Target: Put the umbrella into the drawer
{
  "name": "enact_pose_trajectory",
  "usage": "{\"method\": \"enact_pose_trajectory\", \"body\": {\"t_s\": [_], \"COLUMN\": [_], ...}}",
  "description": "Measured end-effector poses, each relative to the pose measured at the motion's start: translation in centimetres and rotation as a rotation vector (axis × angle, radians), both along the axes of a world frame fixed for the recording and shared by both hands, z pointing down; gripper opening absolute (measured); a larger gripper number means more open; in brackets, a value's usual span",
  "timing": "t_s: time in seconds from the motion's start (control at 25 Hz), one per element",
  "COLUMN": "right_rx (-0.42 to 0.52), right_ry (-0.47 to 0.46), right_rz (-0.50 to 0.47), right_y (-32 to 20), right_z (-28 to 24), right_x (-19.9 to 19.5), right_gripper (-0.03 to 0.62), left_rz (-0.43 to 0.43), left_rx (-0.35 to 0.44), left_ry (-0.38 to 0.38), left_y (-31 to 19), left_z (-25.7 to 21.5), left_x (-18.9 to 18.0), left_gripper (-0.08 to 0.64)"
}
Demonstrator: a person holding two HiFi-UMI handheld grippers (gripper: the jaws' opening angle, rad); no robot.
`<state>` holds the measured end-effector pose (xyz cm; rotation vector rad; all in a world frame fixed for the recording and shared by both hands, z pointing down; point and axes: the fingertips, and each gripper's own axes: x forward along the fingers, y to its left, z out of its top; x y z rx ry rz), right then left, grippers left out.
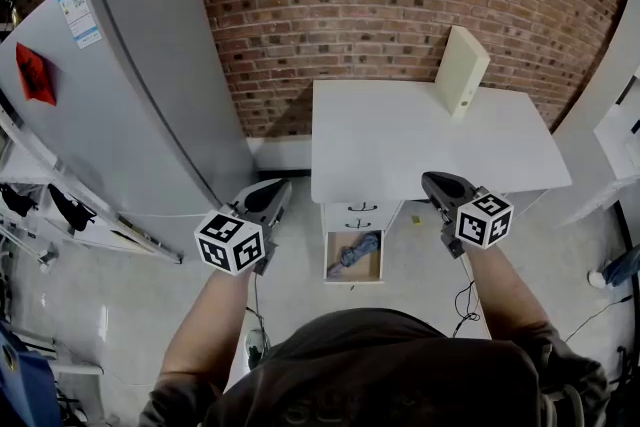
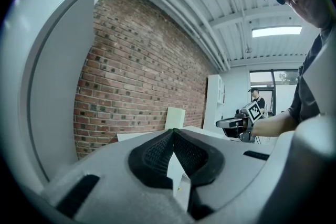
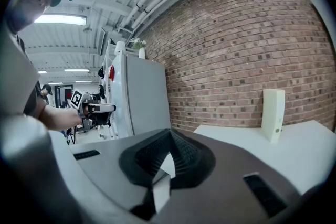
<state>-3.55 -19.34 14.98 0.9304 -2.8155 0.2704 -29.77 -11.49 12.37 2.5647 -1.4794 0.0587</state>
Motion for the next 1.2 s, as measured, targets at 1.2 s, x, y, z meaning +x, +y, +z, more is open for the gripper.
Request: {"method": "enact_pose_trajectory", "body": {"t_s": [1.2], "right_rx": [0.041], "right_ry": [0.029], "right_rz": [-0.042], "right_y": [0.3], "right_z": [-0.1], "right_x": [-1.2], "right_gripper": [-0.009], "left_rz": [0.014], "left_rx": [-0.021], "left_ry": [0.001], "left_y": [-0.3], "left_z": [0.2], "left_x": [0.2], "left_gripper": [0.005]}}
